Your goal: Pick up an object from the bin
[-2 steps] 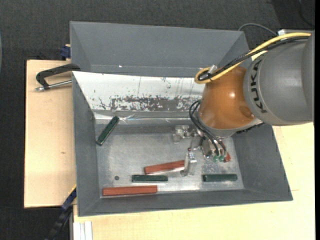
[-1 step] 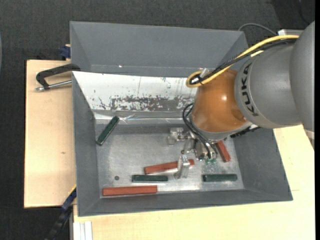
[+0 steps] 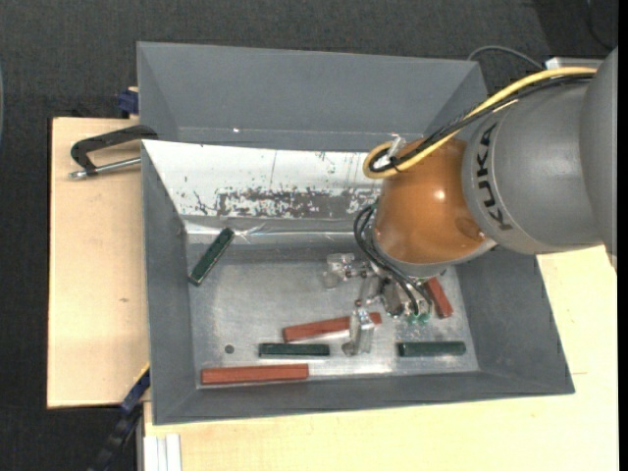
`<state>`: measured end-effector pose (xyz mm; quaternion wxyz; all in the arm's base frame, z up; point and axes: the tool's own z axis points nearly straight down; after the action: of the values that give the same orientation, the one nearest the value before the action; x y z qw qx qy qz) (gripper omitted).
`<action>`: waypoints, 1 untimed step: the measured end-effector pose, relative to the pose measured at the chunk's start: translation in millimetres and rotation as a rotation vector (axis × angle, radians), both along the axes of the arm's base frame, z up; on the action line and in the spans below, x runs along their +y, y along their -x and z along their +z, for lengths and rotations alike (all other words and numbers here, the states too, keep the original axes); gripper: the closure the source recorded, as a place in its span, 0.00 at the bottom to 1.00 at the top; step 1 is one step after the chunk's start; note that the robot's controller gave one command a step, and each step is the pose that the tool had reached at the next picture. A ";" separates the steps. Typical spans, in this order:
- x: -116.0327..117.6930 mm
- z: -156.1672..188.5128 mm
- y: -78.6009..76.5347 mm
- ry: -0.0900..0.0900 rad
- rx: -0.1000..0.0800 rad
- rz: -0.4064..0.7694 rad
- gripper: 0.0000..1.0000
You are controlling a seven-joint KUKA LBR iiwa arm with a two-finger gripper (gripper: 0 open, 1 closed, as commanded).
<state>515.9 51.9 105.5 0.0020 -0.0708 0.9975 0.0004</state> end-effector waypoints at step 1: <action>13.6 -36.1 8.0 0.000 0.006 -0.098 0.00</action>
Offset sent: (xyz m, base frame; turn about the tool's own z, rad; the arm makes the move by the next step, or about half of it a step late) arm -0.0099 -0.0001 -0.0355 -0.0311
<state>507.9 65.5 69.4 -0.0009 -0.0217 0.9998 0.0007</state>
